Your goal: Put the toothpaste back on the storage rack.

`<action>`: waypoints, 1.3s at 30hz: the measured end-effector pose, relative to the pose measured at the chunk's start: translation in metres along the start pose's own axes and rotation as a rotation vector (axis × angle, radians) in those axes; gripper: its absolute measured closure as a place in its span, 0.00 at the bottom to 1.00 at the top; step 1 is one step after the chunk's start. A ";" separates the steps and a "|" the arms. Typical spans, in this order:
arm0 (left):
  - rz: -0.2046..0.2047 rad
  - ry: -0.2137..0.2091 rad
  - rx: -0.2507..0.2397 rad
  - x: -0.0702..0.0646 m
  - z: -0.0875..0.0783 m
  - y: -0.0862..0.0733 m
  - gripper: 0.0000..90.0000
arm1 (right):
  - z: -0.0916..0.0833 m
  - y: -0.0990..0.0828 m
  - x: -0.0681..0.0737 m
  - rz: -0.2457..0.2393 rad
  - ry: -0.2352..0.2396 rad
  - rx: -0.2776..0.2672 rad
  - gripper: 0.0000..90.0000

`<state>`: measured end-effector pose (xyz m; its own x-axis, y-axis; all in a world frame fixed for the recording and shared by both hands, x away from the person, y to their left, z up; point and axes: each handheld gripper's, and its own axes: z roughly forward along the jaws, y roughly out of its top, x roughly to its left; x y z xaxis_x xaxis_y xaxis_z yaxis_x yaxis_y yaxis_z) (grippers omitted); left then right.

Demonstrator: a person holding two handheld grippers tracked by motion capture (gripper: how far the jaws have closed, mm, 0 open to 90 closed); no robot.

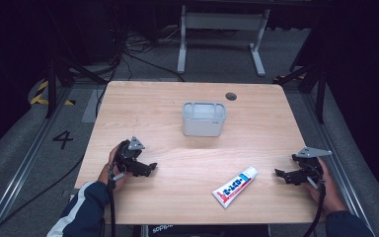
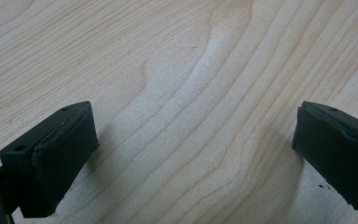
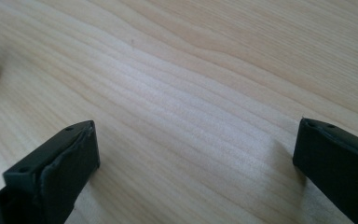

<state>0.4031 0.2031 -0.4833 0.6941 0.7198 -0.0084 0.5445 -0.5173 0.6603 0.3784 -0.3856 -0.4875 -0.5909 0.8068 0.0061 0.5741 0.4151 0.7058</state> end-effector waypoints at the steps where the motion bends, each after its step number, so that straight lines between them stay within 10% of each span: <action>1: 0.013 -0.002 0.000 0.001 -0.001 0.000 0.00 | 0.000 0.000 0.000 -0.005 0.005 0.002 0.00; 18: 0.046 -0.038 0.003 0.004 -0.004 -0.004 0.00 | -0.004 -0.002 0.006 -0.058 0.031 -0.003 0.02; 39: 0.053 -0.044 0.000 0.005 -0.004 -0.005 0.00 | -0.011 0.014 0.036 -0.262 0.110 0.064 0.20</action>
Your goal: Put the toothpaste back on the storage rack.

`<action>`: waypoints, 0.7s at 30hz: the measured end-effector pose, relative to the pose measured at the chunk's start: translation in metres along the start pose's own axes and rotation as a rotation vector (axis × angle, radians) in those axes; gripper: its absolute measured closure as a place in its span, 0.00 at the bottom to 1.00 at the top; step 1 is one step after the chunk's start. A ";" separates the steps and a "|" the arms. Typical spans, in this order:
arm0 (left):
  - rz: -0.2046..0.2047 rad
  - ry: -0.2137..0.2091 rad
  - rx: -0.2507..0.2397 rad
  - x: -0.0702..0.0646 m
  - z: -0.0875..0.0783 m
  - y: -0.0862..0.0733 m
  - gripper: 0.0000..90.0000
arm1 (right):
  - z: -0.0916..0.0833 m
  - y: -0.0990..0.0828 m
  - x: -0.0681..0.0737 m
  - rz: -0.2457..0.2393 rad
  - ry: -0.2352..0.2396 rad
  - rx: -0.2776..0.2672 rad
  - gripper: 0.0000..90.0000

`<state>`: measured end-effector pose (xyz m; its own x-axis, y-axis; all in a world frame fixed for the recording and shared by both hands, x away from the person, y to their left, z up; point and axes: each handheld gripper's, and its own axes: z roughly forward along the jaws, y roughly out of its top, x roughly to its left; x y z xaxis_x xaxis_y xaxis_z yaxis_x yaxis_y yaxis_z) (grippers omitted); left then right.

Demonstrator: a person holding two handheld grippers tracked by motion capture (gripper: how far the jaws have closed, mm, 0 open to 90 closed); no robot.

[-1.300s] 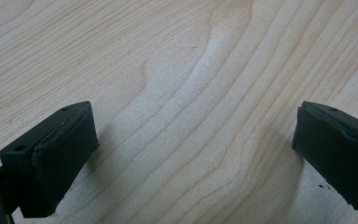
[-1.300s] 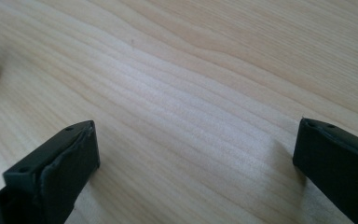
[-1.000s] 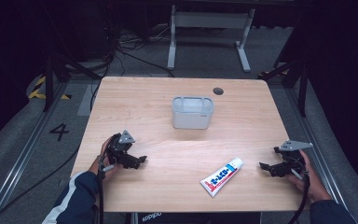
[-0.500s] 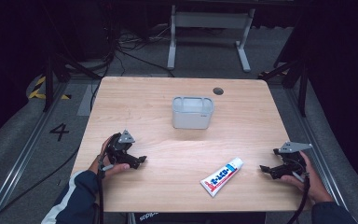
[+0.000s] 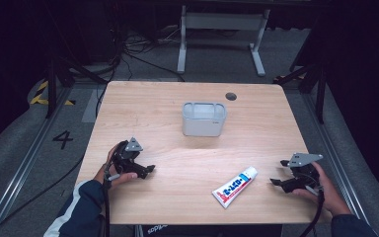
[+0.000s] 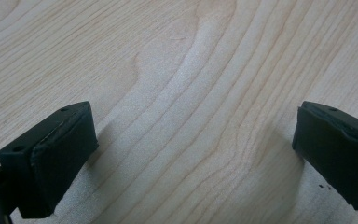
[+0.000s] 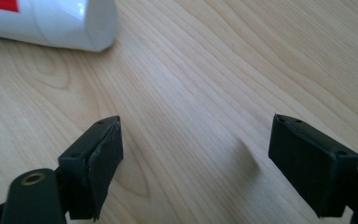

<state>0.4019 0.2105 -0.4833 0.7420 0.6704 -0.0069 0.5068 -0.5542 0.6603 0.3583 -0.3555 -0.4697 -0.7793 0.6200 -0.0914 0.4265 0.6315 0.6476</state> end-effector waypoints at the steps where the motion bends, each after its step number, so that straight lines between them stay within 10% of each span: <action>1: 0.001 0.000 0.001 0.000 0.000 0.000 0.00 | 0.000 0.002 0.002 -0.009 0.007 -0.003 0.20; 21: 0.000 -0.002 0.000 0.000 0.000 0.000 0.00 | 0.001 0.054 0.043 -0.230 0.081 -0.013 0.21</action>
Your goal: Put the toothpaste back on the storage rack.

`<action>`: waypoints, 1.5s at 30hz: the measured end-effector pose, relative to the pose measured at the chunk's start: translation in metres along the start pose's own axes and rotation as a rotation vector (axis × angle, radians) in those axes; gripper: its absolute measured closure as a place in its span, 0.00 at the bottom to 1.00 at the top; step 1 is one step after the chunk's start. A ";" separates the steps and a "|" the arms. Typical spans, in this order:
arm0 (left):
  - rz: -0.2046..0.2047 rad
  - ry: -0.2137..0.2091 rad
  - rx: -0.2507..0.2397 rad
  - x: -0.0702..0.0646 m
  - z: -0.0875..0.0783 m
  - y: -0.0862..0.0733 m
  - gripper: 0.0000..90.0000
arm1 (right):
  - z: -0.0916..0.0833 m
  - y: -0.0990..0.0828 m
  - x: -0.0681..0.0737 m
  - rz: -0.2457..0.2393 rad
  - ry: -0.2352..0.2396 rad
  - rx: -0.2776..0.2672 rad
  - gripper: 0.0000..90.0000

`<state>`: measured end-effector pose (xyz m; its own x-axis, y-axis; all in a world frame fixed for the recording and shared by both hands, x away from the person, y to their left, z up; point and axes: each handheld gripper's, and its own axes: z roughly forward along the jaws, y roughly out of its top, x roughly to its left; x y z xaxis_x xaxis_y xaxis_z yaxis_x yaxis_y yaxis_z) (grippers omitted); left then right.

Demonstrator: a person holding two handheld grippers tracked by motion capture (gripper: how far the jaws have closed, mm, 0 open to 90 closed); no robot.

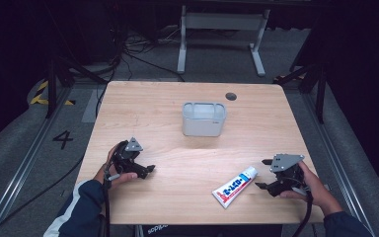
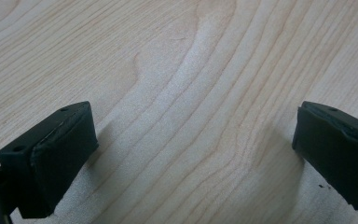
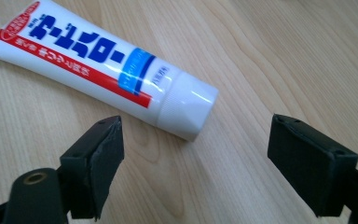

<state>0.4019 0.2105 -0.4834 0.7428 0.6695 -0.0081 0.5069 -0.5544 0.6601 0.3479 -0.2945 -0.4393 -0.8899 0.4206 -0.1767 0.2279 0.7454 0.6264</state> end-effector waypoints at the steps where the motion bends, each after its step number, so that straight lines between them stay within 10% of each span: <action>1: 0.000 0.000 0.000 0.000 0.000 0.000 0.00 | 0.001 0.002 0.001 -0.007 0.007 0.001 0.21; 17: -0.001 0.001 -0.004 0.000 0.000 0.000 0.00 | 0.022 0.044 0.027 -0.188 0.096 0.066 0.23; 45: 0.002 -0.002 -0.005 0.000 0.001 0.000 0.00 | 0.060 0.078 0.052 -0.348 0.253 0.189 0.26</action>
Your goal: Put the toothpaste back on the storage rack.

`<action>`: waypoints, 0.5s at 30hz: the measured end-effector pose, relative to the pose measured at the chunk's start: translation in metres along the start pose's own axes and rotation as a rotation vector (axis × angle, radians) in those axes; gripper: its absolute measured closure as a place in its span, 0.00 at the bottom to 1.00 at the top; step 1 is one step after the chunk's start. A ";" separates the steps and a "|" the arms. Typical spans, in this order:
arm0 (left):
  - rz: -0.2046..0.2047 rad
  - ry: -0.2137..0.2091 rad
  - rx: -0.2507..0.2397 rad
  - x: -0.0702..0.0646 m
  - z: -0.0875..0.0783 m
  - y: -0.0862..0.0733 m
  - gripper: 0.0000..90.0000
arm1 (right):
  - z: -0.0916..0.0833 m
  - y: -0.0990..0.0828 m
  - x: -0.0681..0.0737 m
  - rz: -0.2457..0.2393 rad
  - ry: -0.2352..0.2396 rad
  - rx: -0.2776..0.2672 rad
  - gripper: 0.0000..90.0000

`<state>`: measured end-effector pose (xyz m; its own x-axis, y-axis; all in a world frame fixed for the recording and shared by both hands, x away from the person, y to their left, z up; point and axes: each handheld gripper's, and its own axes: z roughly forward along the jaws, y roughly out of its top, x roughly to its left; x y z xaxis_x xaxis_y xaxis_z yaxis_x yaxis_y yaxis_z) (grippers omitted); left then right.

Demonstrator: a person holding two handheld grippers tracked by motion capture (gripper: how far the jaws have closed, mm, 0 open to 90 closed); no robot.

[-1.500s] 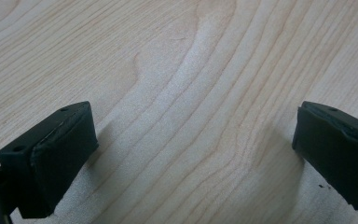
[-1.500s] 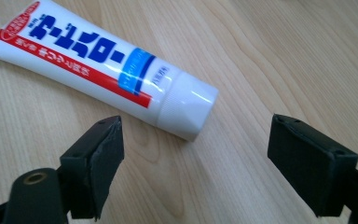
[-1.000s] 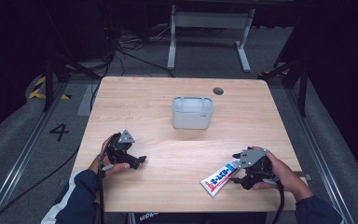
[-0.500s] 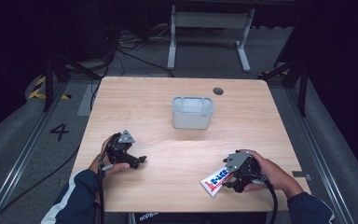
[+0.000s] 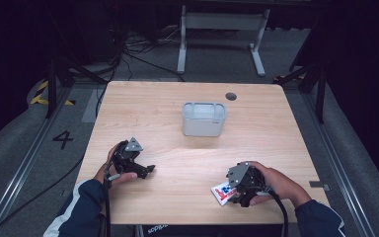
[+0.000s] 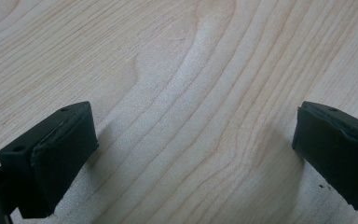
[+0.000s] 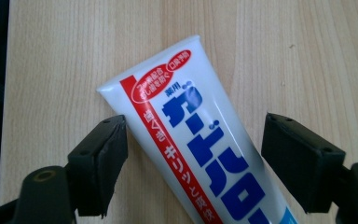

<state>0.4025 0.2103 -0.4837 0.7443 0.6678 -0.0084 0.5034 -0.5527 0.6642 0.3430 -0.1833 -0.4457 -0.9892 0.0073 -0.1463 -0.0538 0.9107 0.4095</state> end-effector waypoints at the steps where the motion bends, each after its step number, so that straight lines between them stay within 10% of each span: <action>1: -0.001 -0.001 0.000 0.000 0.000 0.000 0.00 | 0.001 0.001 0.000 0.000 0.001 0.003 0.26; 15: 0.002 -0.003 0.001 0.000 0.000 0.000 0.00 | 0.009 0.003 -0.005 0.027 0.011 0.017 0.31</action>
<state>0.4027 0.2103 -0.4837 0.7463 0.6655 -0.0092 0.5025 -0.5544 0.6634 0.3495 -0.1773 -0.4515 -0.9918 0.0271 -0.1253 -0.0251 0.9173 0.3973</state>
